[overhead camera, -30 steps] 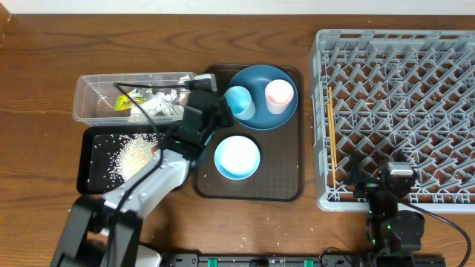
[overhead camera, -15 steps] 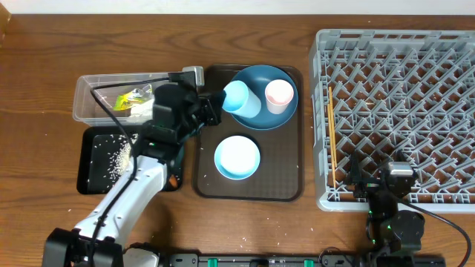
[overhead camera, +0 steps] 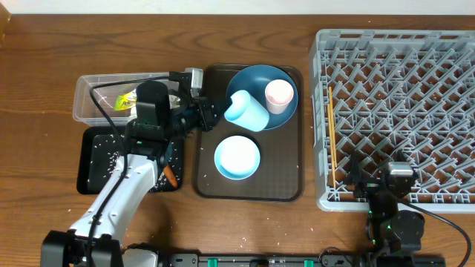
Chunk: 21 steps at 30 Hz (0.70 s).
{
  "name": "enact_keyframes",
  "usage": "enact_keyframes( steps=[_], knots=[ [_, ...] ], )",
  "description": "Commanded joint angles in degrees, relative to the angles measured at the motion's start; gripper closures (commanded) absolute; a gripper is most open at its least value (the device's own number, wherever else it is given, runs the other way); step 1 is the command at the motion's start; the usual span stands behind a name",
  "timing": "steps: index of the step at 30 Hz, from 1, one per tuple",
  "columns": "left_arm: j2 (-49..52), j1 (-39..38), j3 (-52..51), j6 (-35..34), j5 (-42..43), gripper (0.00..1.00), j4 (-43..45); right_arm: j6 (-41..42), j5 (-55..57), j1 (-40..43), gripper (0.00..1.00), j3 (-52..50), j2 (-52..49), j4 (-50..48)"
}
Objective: Sort waste into correct bins and load items into the dishwasher rack
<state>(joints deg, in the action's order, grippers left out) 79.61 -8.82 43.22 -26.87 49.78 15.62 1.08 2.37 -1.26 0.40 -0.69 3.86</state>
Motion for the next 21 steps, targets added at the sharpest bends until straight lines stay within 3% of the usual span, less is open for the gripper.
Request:
enact_keyframes(
  steps=[1, 19, 21],
  knots=[
    [-0.5, 0.3, 0.6, 1.8, 4.7, 0.94, 0.6, 0.8, 0.4, -0.2, 0.01, -0.1, 0.2, 0.2],
    [-0.5, 0.3, 0.6, 2.8, 5.3, 0.94, 0.7, -3.1, 6.1, -0.2, 0.01, -0.1, 0.2, -6.4],
    [-0.5, 0.3, 0.6, 2.9, 6.4, 0.94, 0.7, 0.5, 3.1, -0.3, 0.01, -0.1, 0.2, -6.9]
  ],
)
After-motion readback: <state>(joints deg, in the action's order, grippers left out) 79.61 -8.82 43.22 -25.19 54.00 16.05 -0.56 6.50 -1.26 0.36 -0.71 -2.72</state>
